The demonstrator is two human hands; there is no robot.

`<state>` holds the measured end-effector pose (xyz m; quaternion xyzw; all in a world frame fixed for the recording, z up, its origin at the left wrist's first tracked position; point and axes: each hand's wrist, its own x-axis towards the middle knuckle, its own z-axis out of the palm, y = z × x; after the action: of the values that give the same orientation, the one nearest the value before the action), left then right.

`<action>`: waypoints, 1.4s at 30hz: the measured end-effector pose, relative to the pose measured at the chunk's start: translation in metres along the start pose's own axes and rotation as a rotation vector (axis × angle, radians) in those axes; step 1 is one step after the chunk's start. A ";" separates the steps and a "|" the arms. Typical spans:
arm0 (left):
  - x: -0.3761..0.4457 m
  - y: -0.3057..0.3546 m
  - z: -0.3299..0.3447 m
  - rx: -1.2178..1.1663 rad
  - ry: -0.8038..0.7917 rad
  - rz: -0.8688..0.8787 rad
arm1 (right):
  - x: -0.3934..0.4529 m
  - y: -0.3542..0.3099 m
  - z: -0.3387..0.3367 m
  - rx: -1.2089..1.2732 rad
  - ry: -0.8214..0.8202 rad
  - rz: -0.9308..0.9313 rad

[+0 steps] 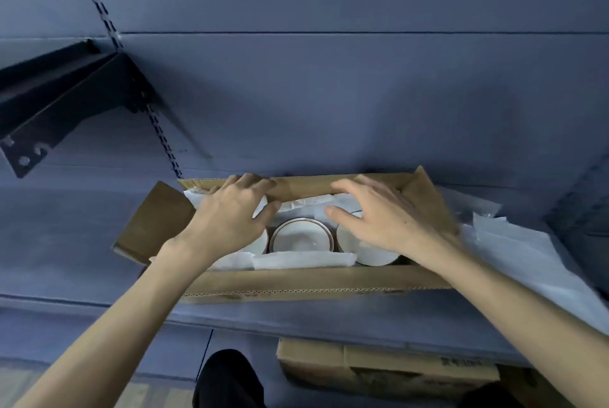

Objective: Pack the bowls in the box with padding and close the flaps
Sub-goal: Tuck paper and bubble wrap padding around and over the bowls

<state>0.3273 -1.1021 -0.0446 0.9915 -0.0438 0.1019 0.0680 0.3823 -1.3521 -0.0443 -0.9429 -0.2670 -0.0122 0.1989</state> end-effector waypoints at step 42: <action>0.142 0.402 0.158 -0.145 -0.001 0.422 | -0.220 0.277 0.017 -0.073 -0.175 0.636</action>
<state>0.4558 -1.5315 -0.1174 0.9529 -0.2577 0.1098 0.1163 0.3331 -1.6705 -0.1902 -0.9830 0.0253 0.1218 0.1351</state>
